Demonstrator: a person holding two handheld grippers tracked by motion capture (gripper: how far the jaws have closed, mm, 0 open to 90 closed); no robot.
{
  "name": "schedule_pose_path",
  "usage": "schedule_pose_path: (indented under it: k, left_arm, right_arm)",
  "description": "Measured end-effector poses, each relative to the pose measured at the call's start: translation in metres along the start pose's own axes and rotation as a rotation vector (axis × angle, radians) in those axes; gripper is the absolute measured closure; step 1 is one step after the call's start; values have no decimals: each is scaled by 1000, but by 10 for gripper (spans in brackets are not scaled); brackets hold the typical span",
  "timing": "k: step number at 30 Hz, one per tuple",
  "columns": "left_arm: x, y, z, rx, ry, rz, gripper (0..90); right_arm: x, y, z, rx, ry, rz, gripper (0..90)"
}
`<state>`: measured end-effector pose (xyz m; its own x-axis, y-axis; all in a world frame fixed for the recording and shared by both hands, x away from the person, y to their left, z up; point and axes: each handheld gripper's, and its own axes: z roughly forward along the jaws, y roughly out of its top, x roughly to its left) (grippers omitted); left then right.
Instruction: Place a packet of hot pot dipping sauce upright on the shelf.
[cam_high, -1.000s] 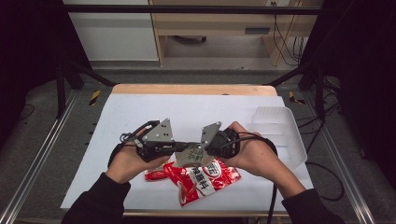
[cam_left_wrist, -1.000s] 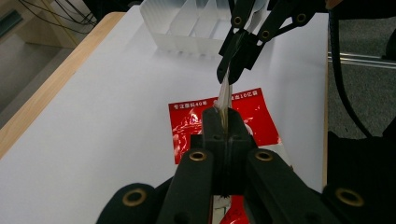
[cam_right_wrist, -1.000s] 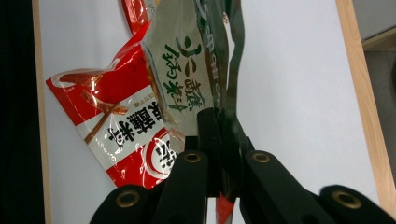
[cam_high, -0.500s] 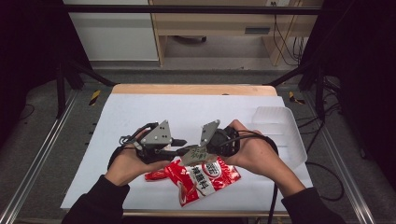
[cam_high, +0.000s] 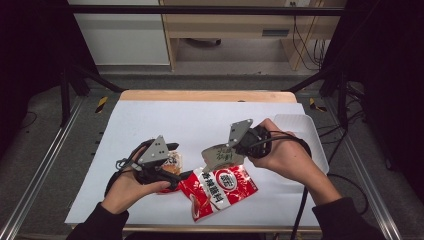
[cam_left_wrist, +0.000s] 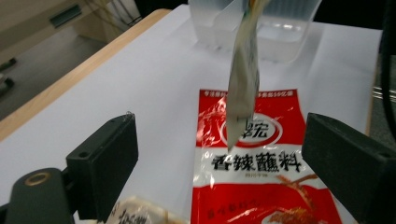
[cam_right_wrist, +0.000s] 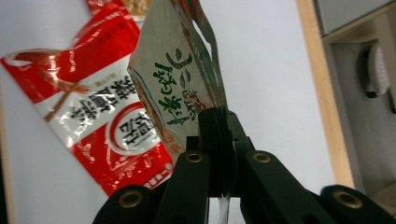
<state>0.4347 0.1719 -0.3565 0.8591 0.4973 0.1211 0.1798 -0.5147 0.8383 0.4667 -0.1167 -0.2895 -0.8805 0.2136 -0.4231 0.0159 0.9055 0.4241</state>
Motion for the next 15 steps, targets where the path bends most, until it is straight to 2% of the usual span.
schedule_pose_path:
  k: [3, 6, 9, 15]
  left_arm:
    - [2, -19, 0, 20, 13, -15, 83]
    - [7, -38, -3, 41, 57, -29, 81]
    - [13, -54, -8, 39, 89, -63, 75]
    - [21, -82, -19, 41, 160, -83, 63]
  right_arm:
    - [-9, -5, -5, -15, -24, 13, 900]
    - [-19, -10, -11, -33, -46, 31, 900]
    - [-32, -14, -16, -42, -68, 54, 900]
    - [-51, -22, -29, -50, -117, 73, 900]
